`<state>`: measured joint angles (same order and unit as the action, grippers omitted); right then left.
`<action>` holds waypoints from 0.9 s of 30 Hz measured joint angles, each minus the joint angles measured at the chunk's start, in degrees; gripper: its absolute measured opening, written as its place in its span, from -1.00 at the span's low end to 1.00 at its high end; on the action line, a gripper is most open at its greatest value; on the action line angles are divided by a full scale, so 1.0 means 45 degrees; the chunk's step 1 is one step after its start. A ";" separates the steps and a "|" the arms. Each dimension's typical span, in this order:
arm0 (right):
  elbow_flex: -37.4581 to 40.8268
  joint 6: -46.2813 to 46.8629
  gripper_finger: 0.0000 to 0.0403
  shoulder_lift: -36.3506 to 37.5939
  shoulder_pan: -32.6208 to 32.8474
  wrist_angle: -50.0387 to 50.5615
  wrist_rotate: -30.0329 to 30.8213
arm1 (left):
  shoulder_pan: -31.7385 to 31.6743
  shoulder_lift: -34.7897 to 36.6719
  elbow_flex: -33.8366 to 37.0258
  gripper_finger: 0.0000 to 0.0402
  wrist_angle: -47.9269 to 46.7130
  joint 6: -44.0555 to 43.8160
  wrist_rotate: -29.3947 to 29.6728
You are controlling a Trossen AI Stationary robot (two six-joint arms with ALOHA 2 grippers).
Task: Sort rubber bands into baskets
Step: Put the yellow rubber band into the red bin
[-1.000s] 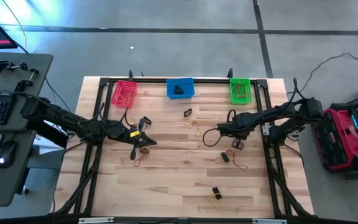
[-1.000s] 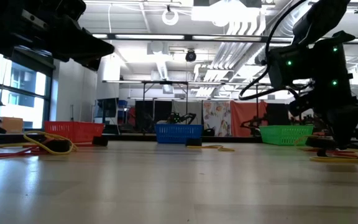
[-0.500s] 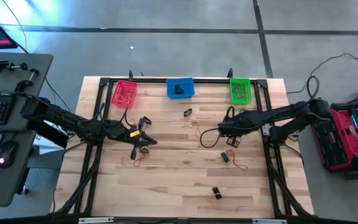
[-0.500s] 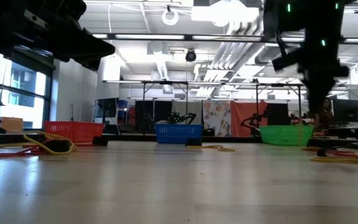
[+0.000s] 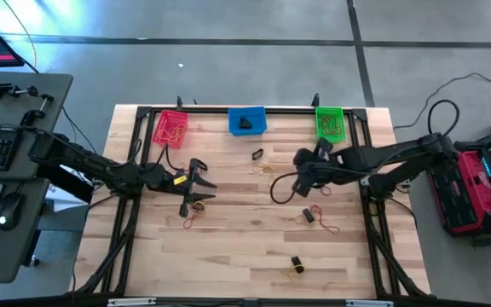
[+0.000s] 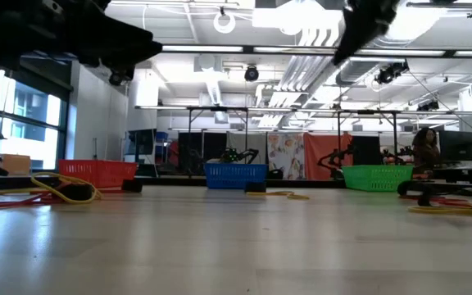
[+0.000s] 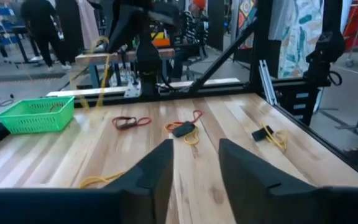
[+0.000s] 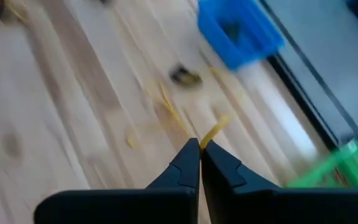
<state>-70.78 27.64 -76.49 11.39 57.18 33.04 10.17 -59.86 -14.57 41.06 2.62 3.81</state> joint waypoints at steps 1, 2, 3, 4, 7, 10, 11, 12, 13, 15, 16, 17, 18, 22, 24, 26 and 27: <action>-0.0077 -0.0233 -1.00 0.0000 0.0065 -0.0440 0.0049 | 0.0000 0.0000 -0.0020 -0.31 0.0064 0.0002 0.0026; -0.0123 -0.0509 -1.00 0.0000 0.0114 -0.0928 0.0112 | 0.0000 0.0000 -0.0106 -0.27 0.0059 -0.0002 0.0044; -0.0171 -0.0760 -1.00 0.0000 0.0171 -0.1417 0.0133 | 0.0000 0.0000 -0.0238 -0.23 0.0064 -0.0002 0.0137; -0.0185 -0.1012 -1.00 0.0000 0.0223 -0.1980 0.0146 | 0.0000 0.0000 -0.0370 -0.18 0.0102 0.0002 0.0277; -0.0185 -0.1799 -1.00 0.0000 0.0346 -0.3417 0.0161 | 0.0000 0.0000 -0.0804 -0.08 0.0101 0.0175 0.0618; -0.0185 -0.2155 -1.00 0.0000 0.0433 -0.4218 0.0169 | 0.0000 -0.0041 -0.1259 0.00 0.0114 0.0542 0.0627; -0.0185 -0.2212 -1.00 0.0000 0.0459 -0.4438 0.0171 | 0.0000 -0.0099 -0.1403 0.02 0.0111 0.0546 0.0627; -0.0185 -0.2249 -1.00 0.0000 0.0488 -0.4639 0.0177 | 0.0000 -0.0184 -0.1530 0.04 0.0107 0.0535 0.0627; -0.0180 -0.2305 -1.00 0.0000 0.0498 -0.4816 0.0184 | 0.0000 -0.0316 -0.1671 0.06 0.0107 0.0503 0.0627; -0.0180 -0.2504 -1.00 0.0000 0.0515 -0.5185 0.0152 | 0.0000 -0.0654 -0.1951 0.10 0.0102 0.0478 0.0627; -0.0180 -0.2532 -1.00 -0.0005 0.0541 -0.5319 0.0092 | 0.0000 -0.0867 -0.2108 0.11 0.0098 0.0478 0.0627; -0.0179 -0.2597 -1.00 -0.0005 0.0561 -0.5480 0.0075 | 0.0000 -0.1097 -0.2258 0.13 0.0084 0.0474 0.0627; -0.0175 -0.2692 -1.00 -0.0005 0.0567 -0.5642 0.0057 | 0.0000 -0.1351 -0.2418 0.14 0.0088 0.0475 0.0634; -0.0170 -0.2908 -1.00 -0.0005 0.0704 -0.6199 -0.0062 | 0.0000 -0.2380 -0.3204 0.18 0.0143 0.0605 0.1170; -0.0170 -0.3024 -1.00 -0.0005 0.0819 -0.6422 -0.0123 | 0.0000 -0.2843 -0.3640 0.20 0.0187 0.0765 0.1415; -0.0170 -0.3061 -1.00 -0.0005 0.0936 -0.6546 -0.0131 | -0.0005 -0.3288 -0.4096 0.21 0.0171 0.0918 0.1482; -0.0170 -0.3061 -1.00 -0.0005 0.0992 -0.6583 -0.0134 | -0.0005 -0.3525 -0.4336 0.22 0.0185 0.1025 0.1487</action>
<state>-71.55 13.87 -76.51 15.85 27.56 32.43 10.15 -75.72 -34.08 41.89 7.24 10.50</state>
